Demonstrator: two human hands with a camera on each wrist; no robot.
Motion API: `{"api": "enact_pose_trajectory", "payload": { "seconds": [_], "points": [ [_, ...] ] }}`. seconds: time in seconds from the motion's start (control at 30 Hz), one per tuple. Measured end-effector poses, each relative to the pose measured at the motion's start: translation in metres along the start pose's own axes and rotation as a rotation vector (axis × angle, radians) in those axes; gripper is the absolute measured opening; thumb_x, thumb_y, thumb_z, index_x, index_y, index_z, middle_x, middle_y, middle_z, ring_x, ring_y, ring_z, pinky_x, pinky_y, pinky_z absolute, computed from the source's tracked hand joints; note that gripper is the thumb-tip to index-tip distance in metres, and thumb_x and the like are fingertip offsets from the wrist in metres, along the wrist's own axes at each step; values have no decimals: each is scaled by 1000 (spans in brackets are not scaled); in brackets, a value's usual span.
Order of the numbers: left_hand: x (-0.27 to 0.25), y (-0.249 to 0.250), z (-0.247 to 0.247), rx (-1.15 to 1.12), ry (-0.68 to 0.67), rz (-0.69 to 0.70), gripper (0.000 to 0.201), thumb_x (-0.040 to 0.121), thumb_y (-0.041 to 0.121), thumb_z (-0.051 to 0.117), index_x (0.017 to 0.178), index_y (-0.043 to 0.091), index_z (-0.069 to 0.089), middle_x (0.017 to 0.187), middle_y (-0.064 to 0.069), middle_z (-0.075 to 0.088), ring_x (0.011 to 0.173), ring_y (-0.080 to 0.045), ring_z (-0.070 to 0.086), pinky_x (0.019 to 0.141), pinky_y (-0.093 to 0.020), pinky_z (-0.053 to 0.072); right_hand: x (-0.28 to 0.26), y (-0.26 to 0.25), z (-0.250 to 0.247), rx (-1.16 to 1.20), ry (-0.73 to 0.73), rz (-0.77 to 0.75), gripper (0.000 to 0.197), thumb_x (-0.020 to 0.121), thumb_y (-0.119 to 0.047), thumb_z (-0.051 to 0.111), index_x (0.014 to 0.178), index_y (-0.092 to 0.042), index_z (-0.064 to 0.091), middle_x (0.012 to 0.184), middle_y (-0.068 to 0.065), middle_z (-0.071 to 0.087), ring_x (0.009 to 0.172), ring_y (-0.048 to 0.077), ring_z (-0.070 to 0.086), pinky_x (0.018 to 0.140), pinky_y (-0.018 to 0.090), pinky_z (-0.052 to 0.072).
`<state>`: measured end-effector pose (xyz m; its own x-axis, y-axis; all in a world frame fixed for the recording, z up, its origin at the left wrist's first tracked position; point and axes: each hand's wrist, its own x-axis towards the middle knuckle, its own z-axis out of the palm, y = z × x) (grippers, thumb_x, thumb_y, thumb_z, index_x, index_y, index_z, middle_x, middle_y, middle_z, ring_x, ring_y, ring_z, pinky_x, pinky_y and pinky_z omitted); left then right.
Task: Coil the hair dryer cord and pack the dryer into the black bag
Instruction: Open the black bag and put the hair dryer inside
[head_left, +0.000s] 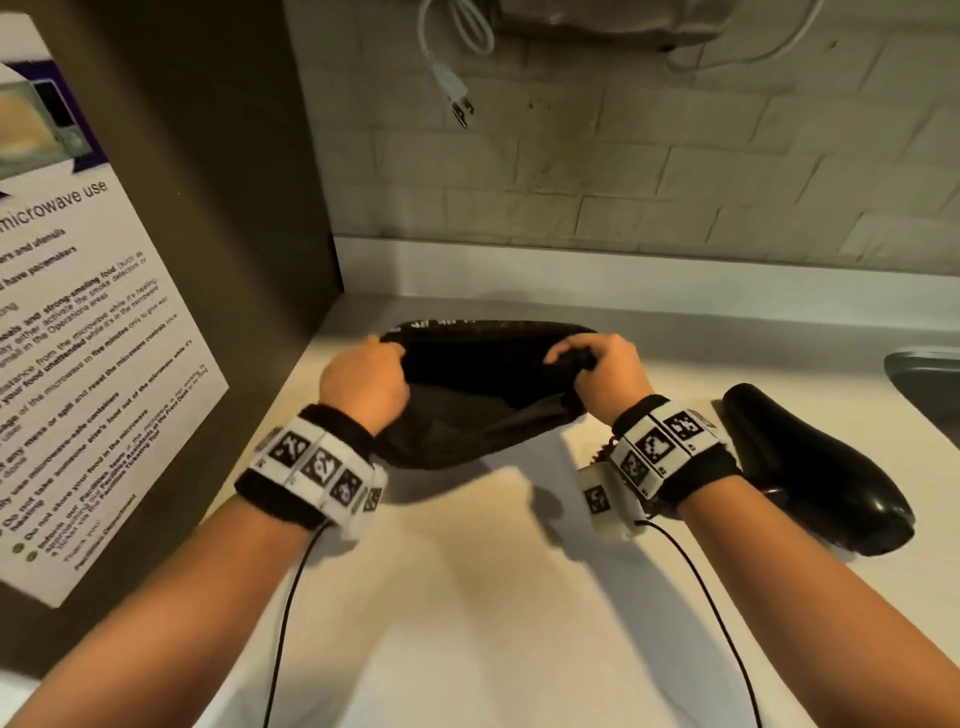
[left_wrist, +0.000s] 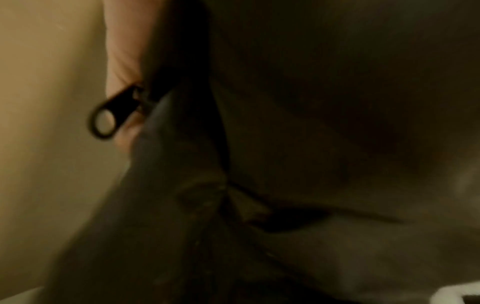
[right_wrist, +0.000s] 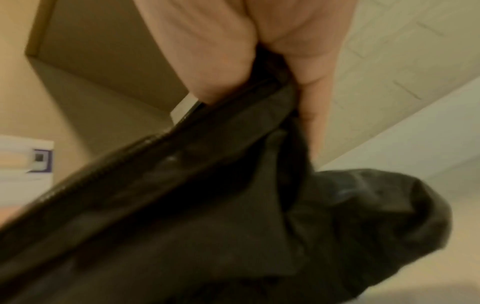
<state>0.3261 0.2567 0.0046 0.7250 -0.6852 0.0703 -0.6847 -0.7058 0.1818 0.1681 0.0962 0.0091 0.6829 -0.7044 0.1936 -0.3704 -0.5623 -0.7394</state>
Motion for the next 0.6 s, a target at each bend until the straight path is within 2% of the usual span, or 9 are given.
{"api": "enact_pose_trajectory", "payload": {
  "seconds": [0.07,0.13,0.2,0.27,0.3,0.37,0.43,0.5,0.6],
  "points": [
    [15,-5,-11,-175,33,-84,32,84,14,51,114,7,60,118,-21,59,108,-39,55,88,-40,45,-13,-3,0,47,-126,-105,53,64,21,31,75,-18,65,71,3,61,58,10,57,53,22,49],
    [23,-4,-16,-288,110,-107,29,84,25,56,103,4,64,110,-21,63,103,-38,57,84,-38,46,-25,-7,-2,115,-210,-173,52,60,18,33,72,-21,64,63,-1,61,49,0,55,47,11,43],
    [25,2,-15,-279,122,-105,43,79,34,64,111,5,60,119,-19,55,108,-39,54,88,-41,45,-33,-8,-4,242,-268,-196,47,55,11,36,70,-20,69,67,8,65,56,3,58,54,12,45],
    [21,8,-7,-140,-2,-95,64,71,37,74,121,6,49,129,-17,40,109,-40,52,90,-45,44,-33,-8,-5,327,-305,-164,40,53,4,41,70,-13,73,80,14,64,74,14,62,69,17,48],
    [17,9,-2,-61,-74,-95,71,68,36,78,123,7,44,130,-17,35,106,-40,54,87,-44,45,-29,-5,-5,300,-301,-153,37,57,3,45,75,-11,74,89,16,62,84,20,62,78,18,48],
    [6,10,7,71,-162,-79,66,68,30,78,120,9,43,128,-16,30,91,-36,58,76,-40,45,-15,5,-4,13,-221,-151,36,70,3,52,97,-13,71,107,13,55,100,28,57,90,14,43],
    [-7,11,14,151,-197,-34,47,75,27,68,116,14,47,129,-15,28,72,-29,54,67,-34,41,-2,12,-5,-375,-207,-65,44,80,-1,51,122,-13,54,125,17,41,100,36,57,95,29,43],
    [-22,11,21,181,-218,20,42,78,30,61,117,21,48,126,-13,28,61,-24,49,64,-32,40,6,15,-2,-580,-247,90,43,84,-5,48,126,-9,42,134,22,25,90,41,59,89,38,46],
    [-42,14,24,155,-257,131,55,81,37,58,131,37,35,116,-8,29,60,-22,49,62,-31,42,12,14,7,-709,-288,132,37,85,-6,44,122,-7,42,137,24,18,87,40,60,85,40,46]
  ]
}}
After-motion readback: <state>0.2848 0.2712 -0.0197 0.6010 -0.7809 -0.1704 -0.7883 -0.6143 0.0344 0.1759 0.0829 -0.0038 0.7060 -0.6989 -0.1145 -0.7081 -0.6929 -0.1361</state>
